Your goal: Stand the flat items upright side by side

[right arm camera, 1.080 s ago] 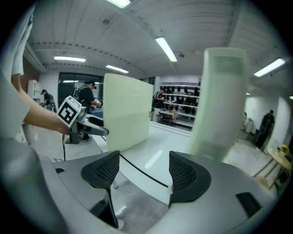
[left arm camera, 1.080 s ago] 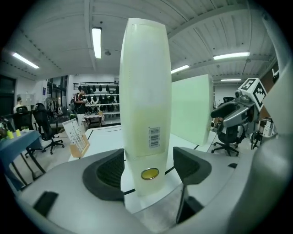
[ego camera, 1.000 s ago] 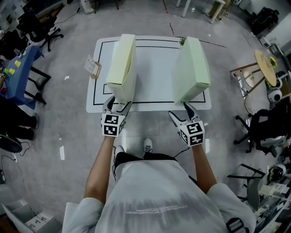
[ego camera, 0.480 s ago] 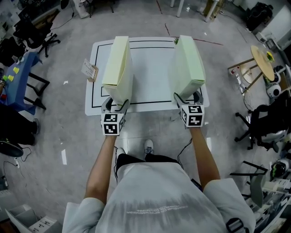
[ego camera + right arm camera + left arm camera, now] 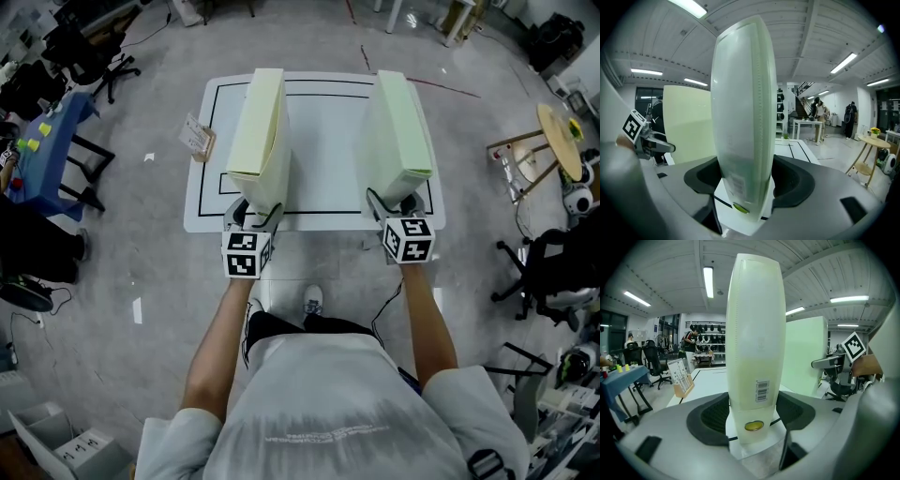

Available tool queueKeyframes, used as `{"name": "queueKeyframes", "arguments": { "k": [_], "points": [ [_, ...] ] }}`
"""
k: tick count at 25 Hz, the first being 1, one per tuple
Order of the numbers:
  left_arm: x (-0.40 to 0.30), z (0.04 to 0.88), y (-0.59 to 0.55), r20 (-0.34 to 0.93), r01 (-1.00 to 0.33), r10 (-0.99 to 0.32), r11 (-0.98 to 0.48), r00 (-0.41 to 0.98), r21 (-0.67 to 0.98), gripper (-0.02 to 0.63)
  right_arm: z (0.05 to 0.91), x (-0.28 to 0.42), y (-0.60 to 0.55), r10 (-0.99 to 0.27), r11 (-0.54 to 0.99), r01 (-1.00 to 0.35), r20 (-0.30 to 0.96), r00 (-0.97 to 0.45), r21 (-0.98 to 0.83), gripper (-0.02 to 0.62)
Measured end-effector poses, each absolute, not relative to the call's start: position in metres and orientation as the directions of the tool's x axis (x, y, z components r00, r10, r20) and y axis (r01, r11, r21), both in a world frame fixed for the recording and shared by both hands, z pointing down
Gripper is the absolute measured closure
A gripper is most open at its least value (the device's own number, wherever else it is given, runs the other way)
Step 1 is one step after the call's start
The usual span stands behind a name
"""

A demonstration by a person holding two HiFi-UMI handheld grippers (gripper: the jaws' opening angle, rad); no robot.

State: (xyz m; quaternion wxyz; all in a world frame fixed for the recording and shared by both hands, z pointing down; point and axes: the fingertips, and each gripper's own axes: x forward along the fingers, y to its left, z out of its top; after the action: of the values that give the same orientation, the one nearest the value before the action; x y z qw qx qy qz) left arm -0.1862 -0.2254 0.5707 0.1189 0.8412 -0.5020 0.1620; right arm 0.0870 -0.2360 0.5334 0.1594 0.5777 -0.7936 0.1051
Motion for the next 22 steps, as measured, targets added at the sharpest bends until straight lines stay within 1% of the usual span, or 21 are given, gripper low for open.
{"name": "queueKeyframes", "arguments": {
  "k": [7, 11, 14, 19, 22],
  "points": [
    [-0.164, 0.571, -0.233, 0.41, -0.89, -0.806, -0.455, 0.427, 0.031, 0.281, 0.535, 0.036, -0.239, -0.849, 0.405, -0.914, 0.371, -0.376, 0.001, 0.252],
    [-0.147, 0.571, -0.236, 0.415, -0.875, -0.792, -0.484, 0.449, 0.022, 0.281, 0.536, 0.005, -0.24, -0.826, 0.46, -0.888, 0.37, -0.426, 0.006, 0.25],
    [-0.137, 0.572, -0.237, 0.419, -0.863, -0.781, -0.505, 0.463, 0.015, 0.281, 0.537, -0.013, -0.242, -0.821, 0.474, -0.88, 0.366, -0.439, 0.008, 0.247],
    [-0.132, 0.571, -0.236, 0.419, -0.851, -0.769, -0.525, 0.483, 0.018, 0.281, 0.537, -0.032, -0.242, -0.789, 0.522, -0.853, 0.366, -0.493, -0.023, 0.242],
    [-0.126, 0.573, -0.231, 0.422, -0.82, -0.744, -0.572, 0.518, -0.003, 0.281, 0.538, -0.038, -0.242, -0.758, 0.563, -0.826, 0.387, -0.524, -0.016, 0.233]
  ]
}}
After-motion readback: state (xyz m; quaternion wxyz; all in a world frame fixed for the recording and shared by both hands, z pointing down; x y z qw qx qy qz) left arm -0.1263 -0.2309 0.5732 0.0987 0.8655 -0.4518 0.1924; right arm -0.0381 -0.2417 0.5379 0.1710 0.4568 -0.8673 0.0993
